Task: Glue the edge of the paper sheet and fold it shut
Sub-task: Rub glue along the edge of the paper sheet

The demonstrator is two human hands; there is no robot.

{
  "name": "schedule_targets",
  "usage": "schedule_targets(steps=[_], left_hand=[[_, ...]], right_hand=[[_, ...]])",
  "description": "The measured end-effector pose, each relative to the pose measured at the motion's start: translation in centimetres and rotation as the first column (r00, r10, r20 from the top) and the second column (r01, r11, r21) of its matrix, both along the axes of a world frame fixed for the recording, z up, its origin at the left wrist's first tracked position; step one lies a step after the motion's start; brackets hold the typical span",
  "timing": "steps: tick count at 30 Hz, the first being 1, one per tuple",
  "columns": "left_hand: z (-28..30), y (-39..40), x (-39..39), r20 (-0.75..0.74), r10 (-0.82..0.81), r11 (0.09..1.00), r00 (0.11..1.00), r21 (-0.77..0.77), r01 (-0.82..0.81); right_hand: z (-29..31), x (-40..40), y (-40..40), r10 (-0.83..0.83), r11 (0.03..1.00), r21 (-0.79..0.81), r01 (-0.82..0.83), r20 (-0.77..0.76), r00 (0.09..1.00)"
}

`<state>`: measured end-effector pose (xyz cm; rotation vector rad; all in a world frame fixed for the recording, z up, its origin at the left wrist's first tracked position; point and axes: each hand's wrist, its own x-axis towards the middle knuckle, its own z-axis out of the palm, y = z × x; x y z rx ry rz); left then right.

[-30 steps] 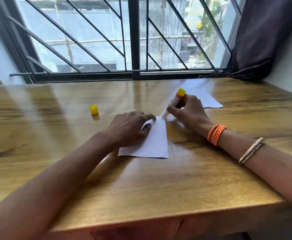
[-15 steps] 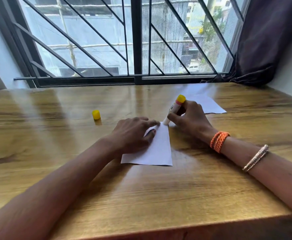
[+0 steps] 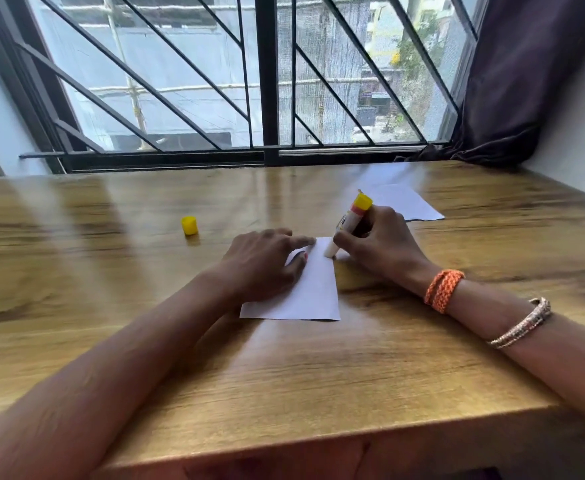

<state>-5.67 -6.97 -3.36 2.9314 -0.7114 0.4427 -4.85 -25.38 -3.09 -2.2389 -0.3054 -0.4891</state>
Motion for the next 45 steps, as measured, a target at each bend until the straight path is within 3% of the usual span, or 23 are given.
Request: schedule_targets(steps=[27, 35, 38, 41, 45], left_hand=[[-0.5, 0.1, 0.2, 0.031, 0.012, 1.000, 0.999, 0.003, -0.012], [-0.5, 0.0, 0.1, 0.018, 0.023, 1.000, 1.000, 0.004, -0.023], [-0.4, -0.2, -0.2, 0.013, 0.038, 0.999, 0.999, 0.004, -0.038], [-0.6, -0.5, -0.3, 0.012, 0.098, 0.994, 0.995, -0.045, -0.097], [-0.8, -1.1, -0.8, 0.008, 0.223, 0.971, 0.975, -0.092, -0.221]], right_hand=[[-0.3, -6.4, 0.0, 0.096, 0.995, 0.026, -0.096, -0.012, 0.995], [-0.2, -7.2, 0.2, 0.214, 0.973, 0.099, -0.209, -0.049, 0.976], [-0.2, -6.9, 0.0, 0.252, 0.956, 0.177, -0.232, -0.096, 0.963], [-0.2, -6.3, -0.3, 0.262, 0.912, 0.354, -0.207, -0.112, 0.959], [0.2, -5.5, -0.5, 0.190, 0.893, 0.434, -0.121, -0.121, 0.974]])
